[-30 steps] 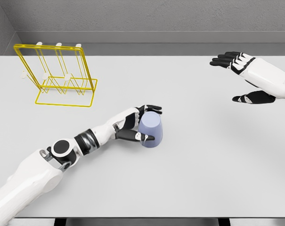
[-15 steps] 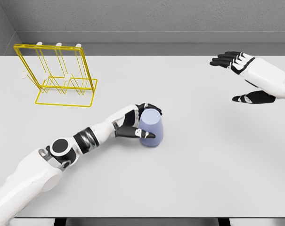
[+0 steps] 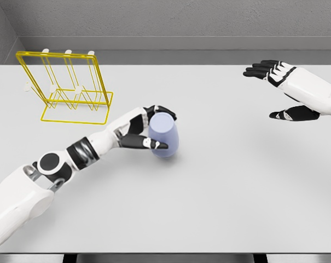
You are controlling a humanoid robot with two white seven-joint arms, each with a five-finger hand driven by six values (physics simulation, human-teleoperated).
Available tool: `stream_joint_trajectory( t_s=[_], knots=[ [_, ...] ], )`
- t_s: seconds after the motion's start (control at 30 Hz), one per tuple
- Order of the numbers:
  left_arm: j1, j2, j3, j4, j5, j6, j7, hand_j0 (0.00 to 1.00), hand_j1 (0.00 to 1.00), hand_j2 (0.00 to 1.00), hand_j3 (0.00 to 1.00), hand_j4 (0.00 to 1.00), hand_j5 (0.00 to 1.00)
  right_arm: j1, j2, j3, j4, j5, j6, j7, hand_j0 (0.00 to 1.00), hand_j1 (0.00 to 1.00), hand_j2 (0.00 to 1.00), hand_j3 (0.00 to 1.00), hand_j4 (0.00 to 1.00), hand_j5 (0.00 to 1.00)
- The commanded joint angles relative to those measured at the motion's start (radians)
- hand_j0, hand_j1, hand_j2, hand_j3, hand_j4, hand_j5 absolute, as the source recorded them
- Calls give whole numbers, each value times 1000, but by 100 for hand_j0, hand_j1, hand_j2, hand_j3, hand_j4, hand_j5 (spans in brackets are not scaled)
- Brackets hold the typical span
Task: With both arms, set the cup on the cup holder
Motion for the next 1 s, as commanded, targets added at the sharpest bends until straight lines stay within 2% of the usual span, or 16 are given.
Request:
stream_joint_trajectory(
  t_s=[0.0,0.2,0.6,0.97],
  knots=[
    [0,22,19,-11,6,0,0,59,59,59,59,59,59,0,-1,0,-2,-7,2,-1,100,100,100,100,100,100],
    [-2,51,45,-19,9,-2,0,59,59,59,59,59,59,0,-1,0,-2,-7,2,-1,100,100,100,100,100,100],
    [-2,151,130,-102,20,-2,0,60,60,60,60,60,60,0,-1,0,1,-7,2,-1,100,100,100,100,100,100],
    [-5,203,189,-117,28,-3,0,61,61,61,61,61,61,0,-1,0,4,-7,2,-1,100,100,100,100,100,100]
  ],
)
